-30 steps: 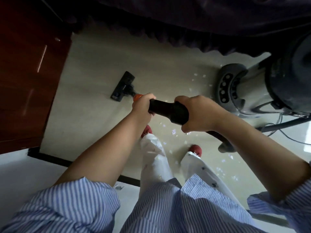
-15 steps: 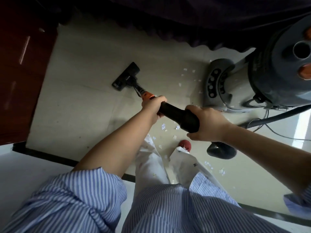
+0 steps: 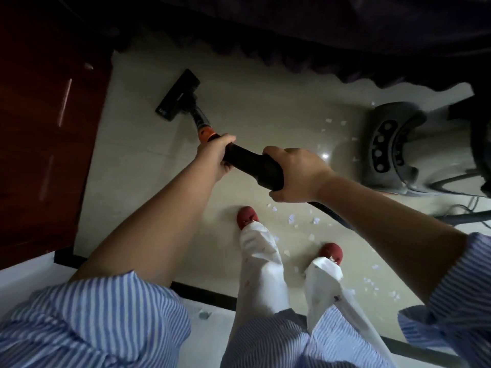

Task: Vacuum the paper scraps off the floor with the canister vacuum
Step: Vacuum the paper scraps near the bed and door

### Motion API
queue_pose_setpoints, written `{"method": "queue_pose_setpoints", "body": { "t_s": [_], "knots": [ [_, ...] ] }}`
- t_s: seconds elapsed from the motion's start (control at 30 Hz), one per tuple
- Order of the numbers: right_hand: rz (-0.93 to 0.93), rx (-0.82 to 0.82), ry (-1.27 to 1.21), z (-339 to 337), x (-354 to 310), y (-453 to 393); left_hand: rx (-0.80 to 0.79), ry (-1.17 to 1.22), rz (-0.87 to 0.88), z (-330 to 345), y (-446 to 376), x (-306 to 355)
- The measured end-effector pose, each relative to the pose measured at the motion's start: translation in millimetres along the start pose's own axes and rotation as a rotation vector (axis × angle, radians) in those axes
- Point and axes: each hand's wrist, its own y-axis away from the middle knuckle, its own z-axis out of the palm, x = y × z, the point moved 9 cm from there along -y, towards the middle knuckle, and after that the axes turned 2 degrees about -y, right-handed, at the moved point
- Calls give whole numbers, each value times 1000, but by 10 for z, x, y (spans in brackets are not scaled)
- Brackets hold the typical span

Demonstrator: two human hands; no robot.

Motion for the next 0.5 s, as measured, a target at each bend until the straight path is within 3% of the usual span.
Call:
{"method": "queue_pose_setpoints", "body": {
  "t_s": [0.3,0.5],
  "knots": [
    [-64,23,-70,196,-767,-1362,89,-23,13,-852,-770,987],
    [-65,26,-94,66,-844,-1726,75,-28,72,-847,-839,1338]
  ]
}}
